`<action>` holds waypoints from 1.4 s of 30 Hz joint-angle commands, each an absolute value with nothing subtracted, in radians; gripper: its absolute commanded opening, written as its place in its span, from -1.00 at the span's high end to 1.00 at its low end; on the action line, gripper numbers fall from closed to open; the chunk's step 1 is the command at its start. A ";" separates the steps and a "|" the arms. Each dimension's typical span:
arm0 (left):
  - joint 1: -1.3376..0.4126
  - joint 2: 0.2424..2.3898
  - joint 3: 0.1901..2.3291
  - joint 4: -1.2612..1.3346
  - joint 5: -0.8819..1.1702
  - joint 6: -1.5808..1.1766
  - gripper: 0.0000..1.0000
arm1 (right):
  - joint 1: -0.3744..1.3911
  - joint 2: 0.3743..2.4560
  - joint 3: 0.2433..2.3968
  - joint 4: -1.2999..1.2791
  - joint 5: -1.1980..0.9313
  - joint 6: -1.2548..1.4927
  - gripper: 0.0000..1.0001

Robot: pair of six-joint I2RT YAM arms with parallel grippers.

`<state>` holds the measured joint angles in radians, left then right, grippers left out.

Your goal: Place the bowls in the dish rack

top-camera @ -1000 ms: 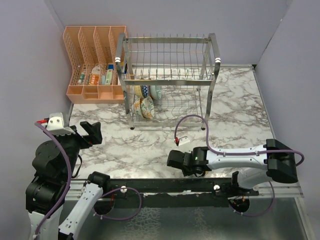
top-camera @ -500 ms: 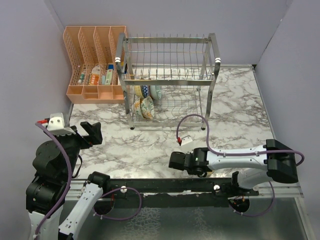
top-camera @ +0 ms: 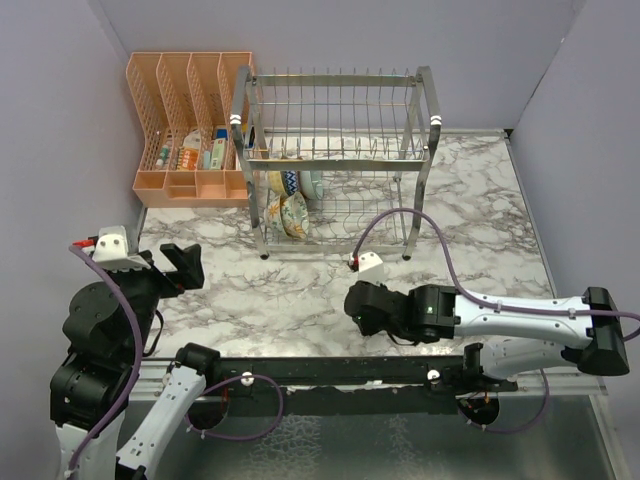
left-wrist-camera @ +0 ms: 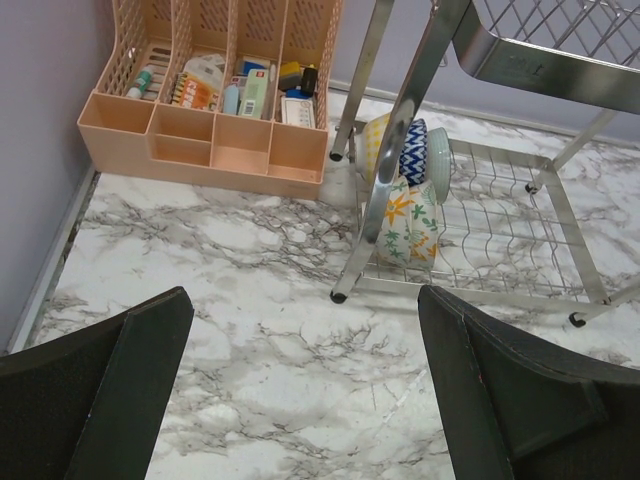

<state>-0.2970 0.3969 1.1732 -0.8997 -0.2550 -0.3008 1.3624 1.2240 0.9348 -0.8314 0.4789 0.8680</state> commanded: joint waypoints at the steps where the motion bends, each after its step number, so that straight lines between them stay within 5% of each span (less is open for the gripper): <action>1: -0.302 0.407 1.215 -0.877 -0.264 -0.291 -0.99 | 1.355 1.177 0.992 -0.533 0.384 0.704 0.98; 11: -0.303 0.413 1.258 -0.872 -0.266 -0.285 -0.99 | 1.060 1.280 0.976 -0.107 -0.255 0.623 0.98; 21: -0.305 0.414 1.291 -0.887 -0.281 -0.280 -0.99 | 0.955 1.449 0.953 0.198 -0.627 0.790 0.98; 42: -0.306 0.426 1.318 -0.904 -0.290 -0.286 -0.99 | 0.655 1.620 1.040 0.439 -0.797 0.976 0.98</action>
